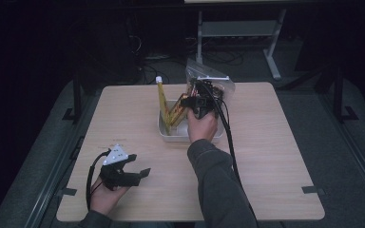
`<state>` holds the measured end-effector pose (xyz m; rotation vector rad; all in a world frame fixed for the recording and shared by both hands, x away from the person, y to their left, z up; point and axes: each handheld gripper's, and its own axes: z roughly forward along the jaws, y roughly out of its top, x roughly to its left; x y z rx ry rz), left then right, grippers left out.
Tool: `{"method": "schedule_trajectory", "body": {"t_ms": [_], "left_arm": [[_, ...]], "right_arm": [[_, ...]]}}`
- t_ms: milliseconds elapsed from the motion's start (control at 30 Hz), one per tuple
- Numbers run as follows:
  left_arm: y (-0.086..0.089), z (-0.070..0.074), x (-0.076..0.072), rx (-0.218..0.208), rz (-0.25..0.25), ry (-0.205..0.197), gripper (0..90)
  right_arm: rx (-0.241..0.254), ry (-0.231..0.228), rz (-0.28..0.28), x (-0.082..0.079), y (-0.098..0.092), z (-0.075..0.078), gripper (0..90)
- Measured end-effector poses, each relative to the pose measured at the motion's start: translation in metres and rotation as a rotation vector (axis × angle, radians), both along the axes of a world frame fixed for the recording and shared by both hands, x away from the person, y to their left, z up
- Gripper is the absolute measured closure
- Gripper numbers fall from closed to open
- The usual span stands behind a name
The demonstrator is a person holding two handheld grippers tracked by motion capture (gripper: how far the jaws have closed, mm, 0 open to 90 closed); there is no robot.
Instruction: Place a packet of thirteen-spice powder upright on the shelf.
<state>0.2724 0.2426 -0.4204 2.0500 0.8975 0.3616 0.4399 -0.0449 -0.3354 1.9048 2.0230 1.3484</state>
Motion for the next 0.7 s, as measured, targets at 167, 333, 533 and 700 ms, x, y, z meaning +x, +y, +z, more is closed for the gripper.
{"method": "schedule_trajectory", "body": {"t_ms": [167, 333, 533, 700], "left_arm": [[0.000, 0.001, -0.001, 0.000, -0.002, -0.001, 22.2], [-0.001, 0.001, -0.002, 0.001, -0.003, -0.004, 22.2], [-0.003, 0.002, -0.003, 0.004, -0.009, -0.006, 22.3], [-0.004, 0.002, -0.005, 0.005, -0.013, -0.009, 22.4]], "right_arm": [[0.015, -0.002, 0.016, -0.004, 0.002, -0.002, 60.4], [0.025, -0.007, 0.033, -0.008, 0.000, -0.001, 60.1], [0.029, -0.018, 0.051, -0.015, 0.001, 0.000, 59.2], [0.033, -0.019, 0.063, -0.020, 0.000, -0.001, 60.3]]}}
